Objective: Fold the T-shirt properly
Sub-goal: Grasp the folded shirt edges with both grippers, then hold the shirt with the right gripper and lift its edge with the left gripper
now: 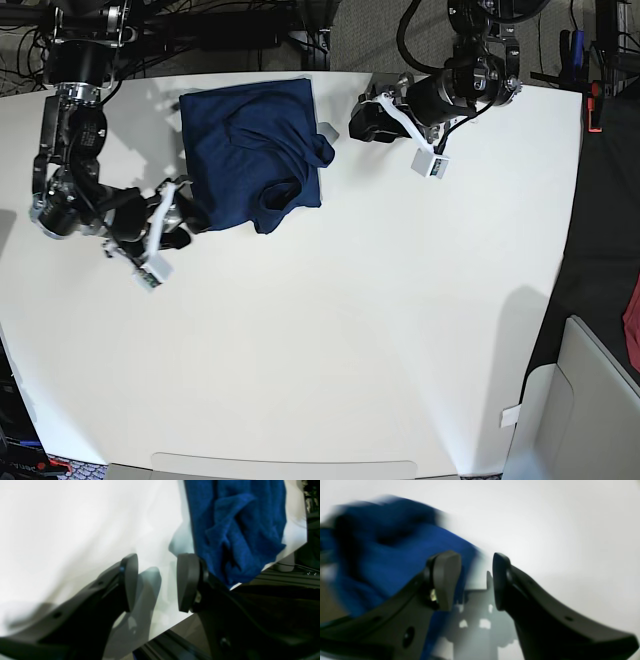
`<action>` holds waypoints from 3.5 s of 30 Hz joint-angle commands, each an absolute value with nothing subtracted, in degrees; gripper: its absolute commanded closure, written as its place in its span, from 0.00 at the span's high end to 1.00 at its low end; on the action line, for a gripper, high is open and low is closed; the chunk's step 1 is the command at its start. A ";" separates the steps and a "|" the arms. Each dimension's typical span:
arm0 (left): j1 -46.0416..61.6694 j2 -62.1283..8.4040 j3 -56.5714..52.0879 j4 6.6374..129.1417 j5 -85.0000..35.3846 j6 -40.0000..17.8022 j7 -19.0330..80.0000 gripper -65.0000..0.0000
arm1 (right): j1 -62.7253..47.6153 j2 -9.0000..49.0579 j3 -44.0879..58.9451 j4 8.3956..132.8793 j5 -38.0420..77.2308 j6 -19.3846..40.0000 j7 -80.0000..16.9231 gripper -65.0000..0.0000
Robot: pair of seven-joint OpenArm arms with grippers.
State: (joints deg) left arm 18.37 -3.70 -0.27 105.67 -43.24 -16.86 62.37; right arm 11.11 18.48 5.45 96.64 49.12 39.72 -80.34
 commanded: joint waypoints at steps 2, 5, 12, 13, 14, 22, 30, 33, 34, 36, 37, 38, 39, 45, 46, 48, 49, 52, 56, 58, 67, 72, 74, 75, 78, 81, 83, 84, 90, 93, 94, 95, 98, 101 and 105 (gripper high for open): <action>17.89 -4.26 -0.57 106.68 -44.09 -17.27 61.76 0.38 | 11.03 20.53 2.59 98.59 51.74 40.00 -80.00 0.34; 17.89 -4.26 -0.66 106.33 -44.00 -17.27 61.49 0.38 | 9.63 23.16 0.48 100.00 55.16 40.00 -80.00 0.34; 15.60 -4.35 -1.54 102.99 -44.00 -17.27 61.23 0.38 | 9.63 29.93 -6.64 100.88 59.65 40.00 -80.00 0.34; 15.60 -4.26 -2.33 102.90 -44.00 -17.27 61.23 0.38 | 9.63 30.55 -7.69 101.14 59.91 40.00 -80.00 0.34; 15.52 -4.18 -2.77 102.90 -44.00 -17.27 61.23 0.38 | 9.63 31.08 -8.75 101.14 60.88 40.00 -80.00 0.34; 13.93 -4.26 -2.86 102.90 -44.00 -17.27 61.23 0.38 | 10.77 33.98 -19.12 101.23 62.81 40.00 -80.00 0.34; 14.02 -4.26 -2.95 102.90 -44.09 -17.27 61.23 0.38 | 13.58 31.69 -26.07 99.03 57.54 40.00 -80.00 0.34; 14.02 -4.26 -3.03 103.08 -44.09 -17.27 61.23 0.38 | 14.64 27.03 -28.44 96.22 54.73 40.00 -80.00 0.34; 14.02 -4.26 -3.03 103.16 -44.09 -17.27 61.23 0.38 | 14.81 25.71 -29.05 94.99 54.20 40.00 -80.00 0.34; 14.02 -4.26 -3.03 103.25 -44.18 -17.27 61.23 0.38 | 15.43 22.73 -29.76 92.79 53.05 40.00 -80.00 0.34; 14.02 -4.26 -3.47 103.25 -44.18 -17.27 61.23 0.38 | 15.69 21.23 -30.02 91.74 52.53 40.00 -80.00 0.34; 14.11 -4.26 -4.70 103.78 -44.26 -17.27 61.23 0.38 | 16.13 19.82 -30.11 91.12 51.91 40.00 -80.00 0.34; 14.29 -4.18 -5.93 104.66 -44.26 -17.27 61.23 0.38 | 16.57 18.68 -30.11 90.51 51.47 40.00 -80.00 0.34; 14.37 -4.26 -10.68 109.23 -44.35 -17.27 61.67 0.38 | 18.07 13.05 -29.49 86.02 51.12 40.00 -80.00 0.34; 14.37 -4.26 -11.82 109.67 -44.35 -17.27 61.67 0.38 | 18.15 12.35 -29.49 85.67 51.03 40.00 -80.00 0.34; 14.99 -4.26 -13.85 110.46 -44.35 -17.27 61.67 0.38 | 18.24 10.59 -29.41 84.44 51.03 40.00 -80.00 0.34; 15.43 -4.26 -14.55 110.55 -44.35 -17.27 61.67 0.38 | 18.24 9.54 -29.23 83.82 50.95 40.00 -80.00 0.34; 15.96 -4.26 -15.25 110.55 -44.35 -17.27 61.67 0.38 | 18.07 5.67 -26.77 81.80 49.54 40.00 -80.00 0.34; 17.36 -4.26 -16.40 110.81 -44.44 -17.27 61.67 0.38 | 17.98 -0.13 -24.75 81.19 45.41 40.00 -80.00 0.34; 17.80 -4.09 -16.04 113.36 -44.44 -17.27 61.67 0.38 | 17.80 -1.01 -24.66 81.19 44.88 40.00 -80.00 0.34; 20.88 -3.91 -15.43 119.08 -44.53 -17.54 61.23 0.38 | 17.45 -1.01 -15.87 81.71 50.33 40.00 -80.00 0.34; 21.58 -4.18 -9.89 119.25 -48.48 -17.54 61.14 0.36 | 17.80 -0.75 -9.54 81.71 54.37 40.00 -80.00 0.34; 21.67 -4.26 -8.31 119.34 -49.63 -17.54 61.14 0.33 | 17.80 -0.75 -8.84 81.71 54.37 40.00 -80.00 0.34; 21.67 -4.26 -7.25 119.43 -49.71 -17.54 61.14 0.32 | 17.80 -0.75 -8.40 81.71 54.37 40.00 -80.00 0.34; 21.58 -4.26 -6.11 119.43 -49.63 -17.54 61.14 0.32 | 17.89 -0.57 -7.78 81.71 54.37 40.00 -80.00 0.34; 21.32 -4.26 -6.11 119.25 -49.54 -17.27 61.14 0.33 | 18.07 0.31 -7.69 81.71 54.55 40.00 -80.00 0.34; 21.32 -4.26 -6.11 118.99 -49.27 -17.27 61.14 0.34 | 18.15 0.48 -7.69 81.71 54.55 40.00 -80.00 0.34; 21.32 -4.26 -6.11 118.73 -48.57 -17.19 61.14 0.35 | 18.24 0.57 -7.69 81.71 54.55 40.00 -80.00 0.34; 21.14 -4.09 -2.51 118.46 -38.64 -17.19 61.14 0.35 | 18.68 0.57 -6.81 81.71 54.55 40.00 -80.00 0.34; 21.14 -3.91 -0.31 118.46 -35.12 -17.19 61.14 0.35 | 18.77 0.57 -6.46 81.71 54.55 40.00 -80.00 0.34; 21.14 -3.91 0.40 118.46 -33.80 -17.19 61.14 0.35 | 18.77 0.57 -6.46 81.71 54.55 40.00 -80.00 0.34; 21.14 -3.91 0.92 118.46 -32.92 -17.19 61.14 0.35 | 18.77 0.57 -6.46 81.71 54.64 40.00 -80.00 0.34; 21.14 -3.82 1.54 118.37 -31.43 -17.19 61.14 0.35 | 18.77 0.57 -6.46 81.71 54.64 40.00 -80.00 0.34; 21.05 -3.82 1.54 118.37 -30.81 -17.19 61.14 0.35 | 18.77 0.57 -6.46 81.71 54.64 40.00 -80.00 0.34; 20.18 -3.82 2.42 118.11 -28.18 -17.19 61.14 0.34 | 18.77 0.57 -5.14 81.71 54.64 40.00 -80.00 0.34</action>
State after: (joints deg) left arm 20.40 -3.73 2.11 117.38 -27.31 -16.91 61.89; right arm 17.30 0.60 -5.37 80.66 52.93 39.68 -80.82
